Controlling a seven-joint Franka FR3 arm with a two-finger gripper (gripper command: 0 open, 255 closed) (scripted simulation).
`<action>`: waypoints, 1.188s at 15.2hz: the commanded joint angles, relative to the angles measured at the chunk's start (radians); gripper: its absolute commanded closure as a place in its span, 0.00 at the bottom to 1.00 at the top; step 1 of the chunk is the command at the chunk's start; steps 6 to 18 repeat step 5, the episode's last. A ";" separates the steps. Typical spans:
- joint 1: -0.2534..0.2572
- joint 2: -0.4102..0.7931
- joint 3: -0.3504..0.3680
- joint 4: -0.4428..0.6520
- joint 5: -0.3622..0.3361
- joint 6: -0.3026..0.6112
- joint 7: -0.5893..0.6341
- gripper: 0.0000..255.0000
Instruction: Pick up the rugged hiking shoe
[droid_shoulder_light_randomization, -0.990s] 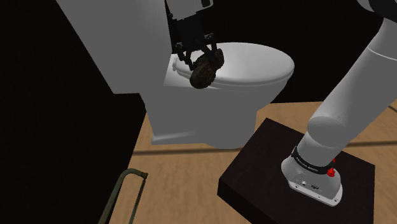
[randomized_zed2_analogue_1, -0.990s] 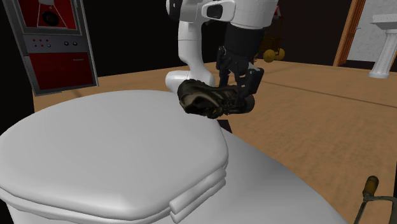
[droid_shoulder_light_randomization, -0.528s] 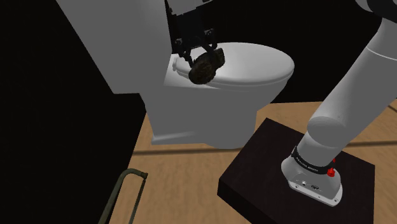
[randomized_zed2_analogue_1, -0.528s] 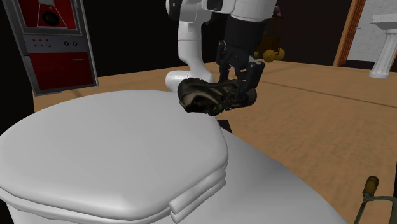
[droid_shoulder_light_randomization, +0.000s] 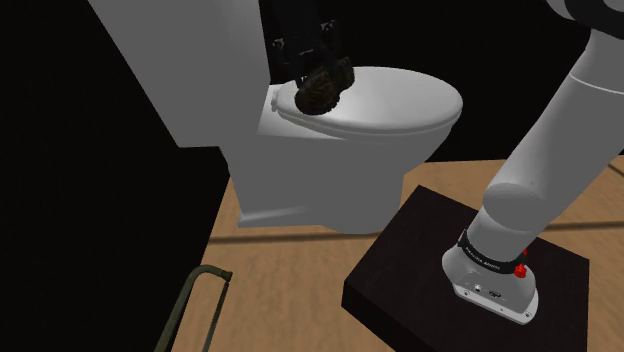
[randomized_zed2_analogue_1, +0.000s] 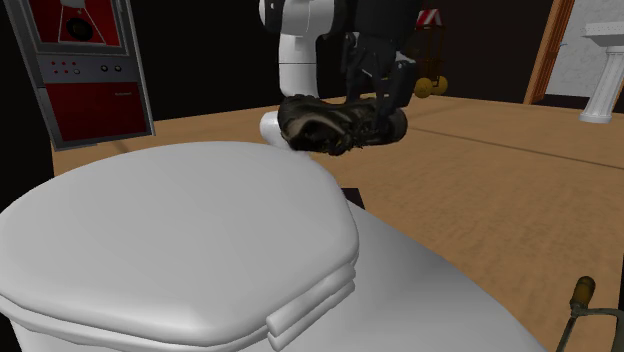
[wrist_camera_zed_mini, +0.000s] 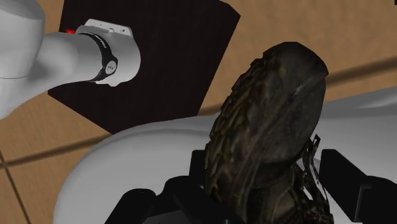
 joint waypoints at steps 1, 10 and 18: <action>0.002 0.010 0.003 0.039 -0.004 -0.030 0.005 1.00; 0.005 0.023 0.005 0.083 -0.009 -0.063 0.010 1.00; 0.005 0.023 0.005 0.083 -0.009 -0.063 0.010 1.00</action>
